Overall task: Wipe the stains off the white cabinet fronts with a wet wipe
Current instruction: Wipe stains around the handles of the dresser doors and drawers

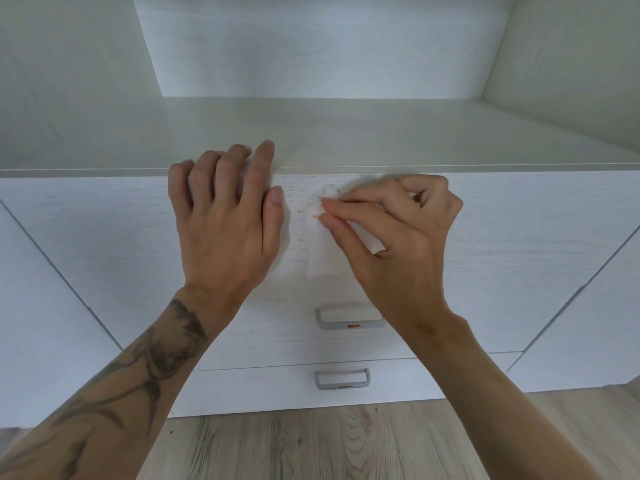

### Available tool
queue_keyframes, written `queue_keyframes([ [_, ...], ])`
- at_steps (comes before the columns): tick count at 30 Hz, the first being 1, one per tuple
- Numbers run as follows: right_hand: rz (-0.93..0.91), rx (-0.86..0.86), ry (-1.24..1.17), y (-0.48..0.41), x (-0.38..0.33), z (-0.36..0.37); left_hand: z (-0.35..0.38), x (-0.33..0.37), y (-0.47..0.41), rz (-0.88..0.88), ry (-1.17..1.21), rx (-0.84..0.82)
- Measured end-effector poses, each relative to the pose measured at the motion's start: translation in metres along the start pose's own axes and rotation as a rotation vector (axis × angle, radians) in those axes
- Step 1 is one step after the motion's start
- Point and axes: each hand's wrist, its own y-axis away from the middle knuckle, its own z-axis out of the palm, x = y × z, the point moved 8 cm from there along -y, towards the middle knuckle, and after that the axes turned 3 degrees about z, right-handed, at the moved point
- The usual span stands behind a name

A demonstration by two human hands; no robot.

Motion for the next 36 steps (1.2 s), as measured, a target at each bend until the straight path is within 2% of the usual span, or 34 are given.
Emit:
queue_keyframes([
  [4,0.043,0.02,-0.003,0.004,0.009,-0.006,0.0,0.0,0.0,-0.006,0.0,-0.006],
  [8,0.006,-0.014,-0.005,-0.001,-0.002,0.005,0.0,0.001,0.0,-0.003,0.001,-0.005],
  [14,0.027,-0.032,0.0,0.004,0.044,-0.035,0.0,0.0,0.0,0.0,-0.002,-0.012],
  [23,0.205,0.014,-0.052,0.022,0.046,-0.034,0.0,-0.001,0.001,0.006,0.004,-0.02],
  [27,0.106,0.0,-0.002,0.018,0.035,-0.028,0.001,0.0,0.002,0.002,0.005,0.002],
  [31,-0.004,-0.025,-0.055,0.004,0.011,-0.007,0.002,-0.001,0.001,-0.001,0.009,0.02],
  [36,0.001,-0.031,-0.037,0.006,0.03,-0.022,0.001,-0.002,0.002,-0.001,0.015,-0.003],
])
